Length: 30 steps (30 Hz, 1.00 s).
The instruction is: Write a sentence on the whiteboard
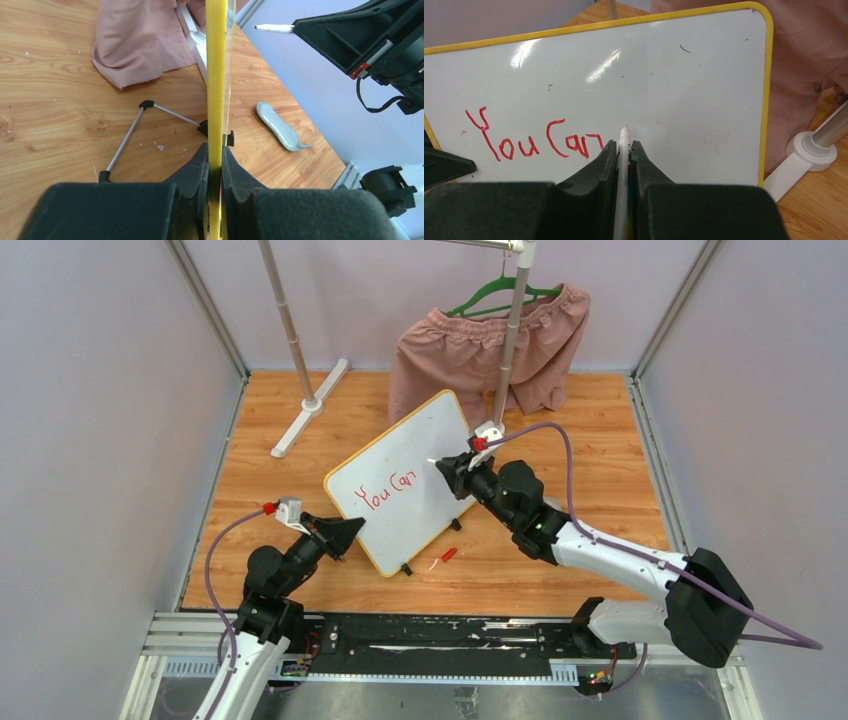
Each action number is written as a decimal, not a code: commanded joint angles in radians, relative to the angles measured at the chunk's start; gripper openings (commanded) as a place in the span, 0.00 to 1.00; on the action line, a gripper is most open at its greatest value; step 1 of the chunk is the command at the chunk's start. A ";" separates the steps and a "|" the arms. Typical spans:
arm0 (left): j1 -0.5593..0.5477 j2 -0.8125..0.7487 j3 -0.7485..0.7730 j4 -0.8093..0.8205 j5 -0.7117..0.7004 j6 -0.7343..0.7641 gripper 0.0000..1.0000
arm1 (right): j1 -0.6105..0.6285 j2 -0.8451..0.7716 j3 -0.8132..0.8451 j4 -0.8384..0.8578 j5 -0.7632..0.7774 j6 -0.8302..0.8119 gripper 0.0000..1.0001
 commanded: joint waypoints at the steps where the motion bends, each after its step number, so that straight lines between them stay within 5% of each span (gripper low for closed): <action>1: -0.008 -0.067 -0.062 -0.082 -0.005 0.058 0.00 | -0.015 -0.002 0.001 0.013 -0.008 -0.011 0.00; 30: -0.010 -0.065 -0.066 -0.077 -0.010 0.057 0.00 | -0.015 -0.006 -0.059 0.100 0.028 -0.007 0.00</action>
